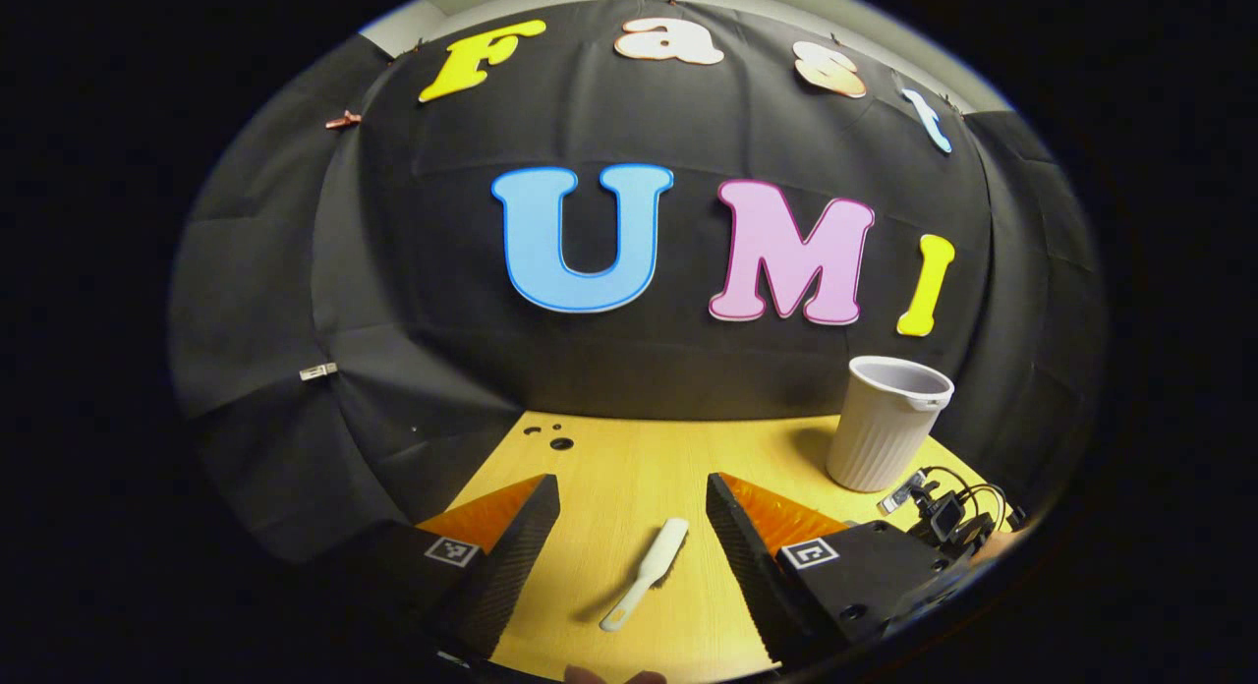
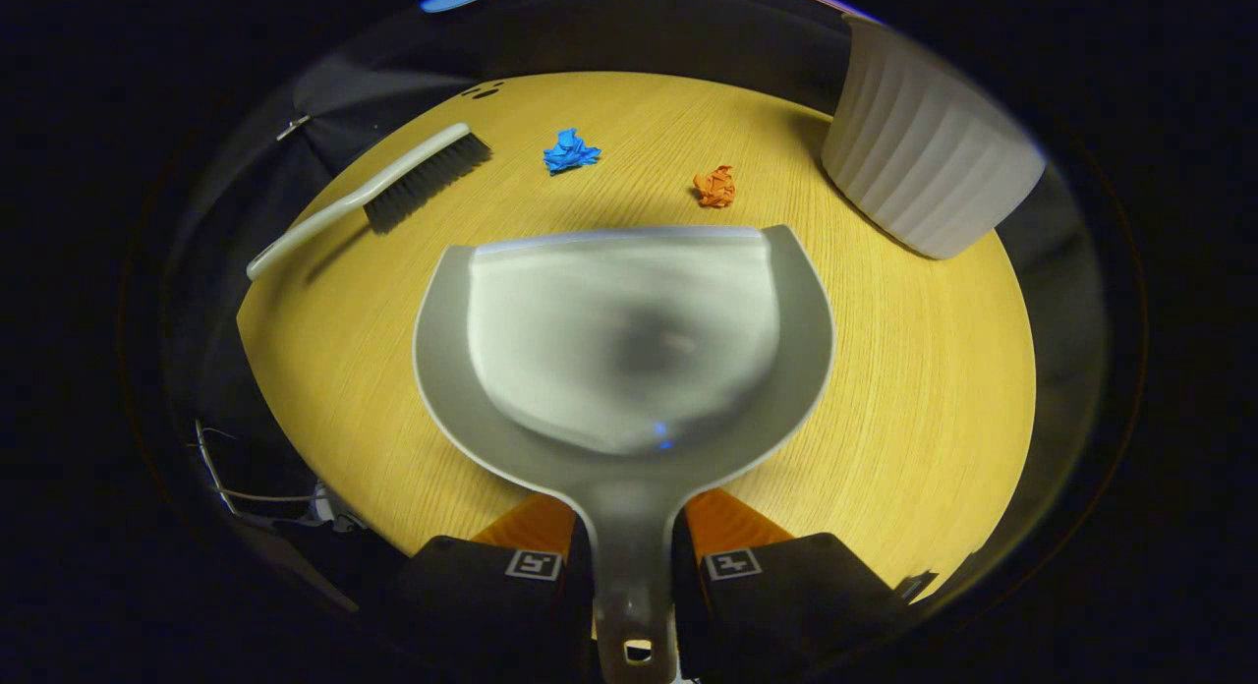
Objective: Pick up the small broom and dustpan from the desktop, sweep the trash into the dustpan with the broom, and then empty the trash into the garbage bin.
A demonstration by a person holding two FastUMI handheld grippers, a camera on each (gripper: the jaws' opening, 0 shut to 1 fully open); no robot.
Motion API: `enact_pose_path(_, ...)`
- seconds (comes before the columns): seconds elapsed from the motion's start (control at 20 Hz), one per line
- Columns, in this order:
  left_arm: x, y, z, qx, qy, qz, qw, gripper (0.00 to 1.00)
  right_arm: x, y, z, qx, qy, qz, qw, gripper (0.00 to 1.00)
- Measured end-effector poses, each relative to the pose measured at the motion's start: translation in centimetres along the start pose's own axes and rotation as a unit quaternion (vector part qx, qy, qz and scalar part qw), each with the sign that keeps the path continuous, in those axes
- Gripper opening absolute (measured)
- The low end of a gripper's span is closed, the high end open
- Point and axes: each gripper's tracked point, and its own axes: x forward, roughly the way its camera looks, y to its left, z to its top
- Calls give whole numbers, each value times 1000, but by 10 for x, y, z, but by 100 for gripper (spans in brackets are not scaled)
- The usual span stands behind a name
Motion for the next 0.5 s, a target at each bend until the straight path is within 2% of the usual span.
enact_pose_path(0.3,39,2,-76,38,119,-38,991,96,-41,-4,6,-36,-36,-2,999,37)
enact_pose_path(0.45,58,-1,-123,56,186,-58,979,96,-59,-11,6,-33,-45,-1,998,37)
enact_pose_path(0.5,65,-2,-139,64,210,-68,973,96,-66,-14,5,-27,-45,-1,999,34)
